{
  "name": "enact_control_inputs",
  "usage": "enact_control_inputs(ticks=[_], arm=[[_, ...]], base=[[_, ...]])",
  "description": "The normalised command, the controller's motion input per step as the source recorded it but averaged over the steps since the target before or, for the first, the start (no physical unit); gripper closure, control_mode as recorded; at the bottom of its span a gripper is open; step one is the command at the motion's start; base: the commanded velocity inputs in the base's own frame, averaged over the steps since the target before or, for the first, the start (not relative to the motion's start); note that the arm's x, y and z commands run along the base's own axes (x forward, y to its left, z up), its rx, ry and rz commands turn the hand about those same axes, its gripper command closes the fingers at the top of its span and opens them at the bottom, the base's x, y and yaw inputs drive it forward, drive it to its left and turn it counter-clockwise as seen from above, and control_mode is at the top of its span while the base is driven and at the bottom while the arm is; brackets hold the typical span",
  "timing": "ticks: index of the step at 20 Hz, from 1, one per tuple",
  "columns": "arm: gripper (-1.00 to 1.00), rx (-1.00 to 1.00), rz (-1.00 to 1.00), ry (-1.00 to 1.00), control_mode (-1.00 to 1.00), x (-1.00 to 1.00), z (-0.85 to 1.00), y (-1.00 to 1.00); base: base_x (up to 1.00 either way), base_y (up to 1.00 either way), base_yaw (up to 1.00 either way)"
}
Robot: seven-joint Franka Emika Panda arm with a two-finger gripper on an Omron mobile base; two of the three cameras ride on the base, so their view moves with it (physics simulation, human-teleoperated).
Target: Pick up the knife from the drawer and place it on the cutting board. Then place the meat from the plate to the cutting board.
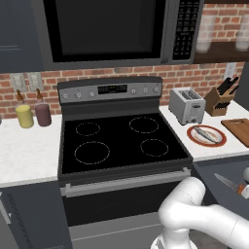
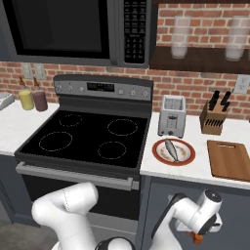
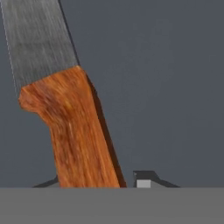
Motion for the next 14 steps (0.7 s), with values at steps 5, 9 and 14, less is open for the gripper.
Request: enact_control_inputs(ticks=[5,9,14], arm=[[1.00,0.00,0.00,0.00,-1.00,-0.21,0.00,-0.05],[1.00,0.00,-0.01,0.00,-1.00,-0.53,0.24,-0.13],[1.00,0.00,-0.02,0.00,-1.00,-0.68,0.51,-0.17]], base=[[0.00,0.00,0.00],[0.00,0.00,0.00],[0.00,0.00,0.00]])
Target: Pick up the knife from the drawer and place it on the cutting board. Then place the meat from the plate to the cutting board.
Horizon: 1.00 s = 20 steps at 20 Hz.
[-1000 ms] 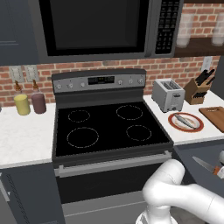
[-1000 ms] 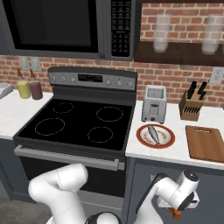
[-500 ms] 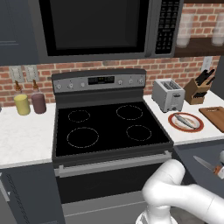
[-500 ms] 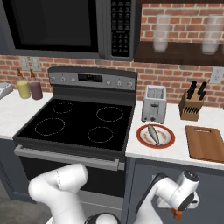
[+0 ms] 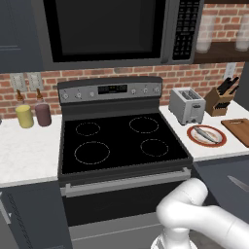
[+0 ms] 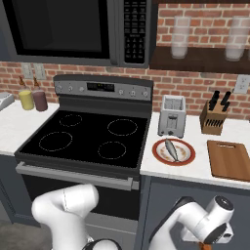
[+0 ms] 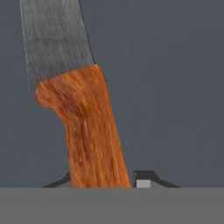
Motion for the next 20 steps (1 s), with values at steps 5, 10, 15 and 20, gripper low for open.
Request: enact_control_inputs(ticks=[5,10,15,20], arm=[[1.00,0.00,-0.04,0.00,-1.00,-0.63,0.60,-0.16],[1.00,0.00,-0.08,0.00,-1.00,-0.52,0.50,-0.17],[1.00,0.00,-0.12,-0.15,-1.00,-0.05,0.42,-0.03],[1.00,0.00,-0.15,-0.24,-1.00,0.00,0.44,0.00]], base=[[0.00,0.00,0.00],[0.00,0.00,0.00],[0.00,0.00,0.00],[0.00,0.00,0.00]])
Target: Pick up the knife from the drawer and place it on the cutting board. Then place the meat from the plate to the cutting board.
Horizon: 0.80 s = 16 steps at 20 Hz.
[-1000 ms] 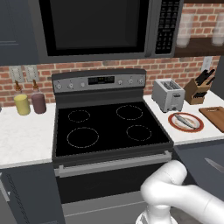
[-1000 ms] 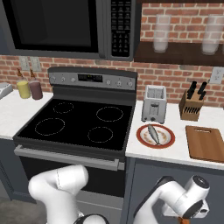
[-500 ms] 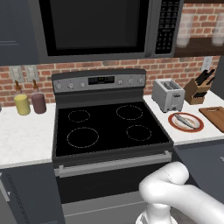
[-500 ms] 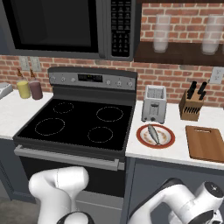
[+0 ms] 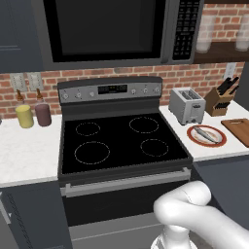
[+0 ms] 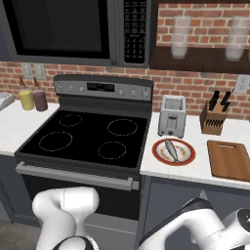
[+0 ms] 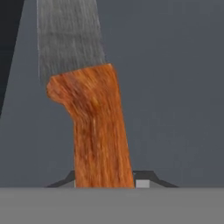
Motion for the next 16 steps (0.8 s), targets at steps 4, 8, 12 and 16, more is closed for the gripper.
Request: enact_control_inputs(ticks=[4,8,12,16], arm=[[1.00,0.00,-0.14,-0.24,-1.00,-0.11,0.37,-0.02],[1.00,0.00,-0.09,-0.17,-1.00,-0.04,0.42,-0.03],[1.00,0.00,-0.02,-0.15,-1.00,0.27,0.39,0.00],[1.00,0.00,0.00,-0.10,-1.00,0.51,0.42,0.00]], base=[[0.00,0.00,0.00],[0.00,0.00,0.00],[0.00,0.00,0.00],[0.00,0.00,0.00]])
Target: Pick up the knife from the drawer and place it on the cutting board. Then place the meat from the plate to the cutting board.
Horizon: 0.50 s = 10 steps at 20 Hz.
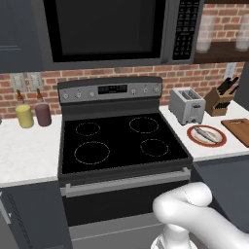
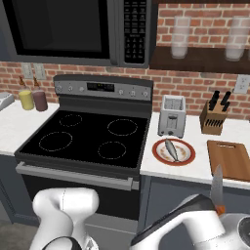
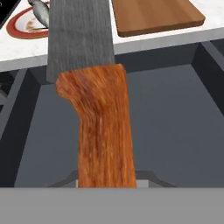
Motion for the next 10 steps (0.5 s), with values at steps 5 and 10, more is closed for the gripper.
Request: enact_control_inputs(ticks=[5,10], arm=[[1.00,-0.01,0.00,-0.02,-1.00,0.58,0.42,0.00],[1.00,-0.07,0.00,0.05,-1.00,0.63,0.41,0.00]], base=[[0.00,0.00,0.00],[0.00,0.00,0.00]])
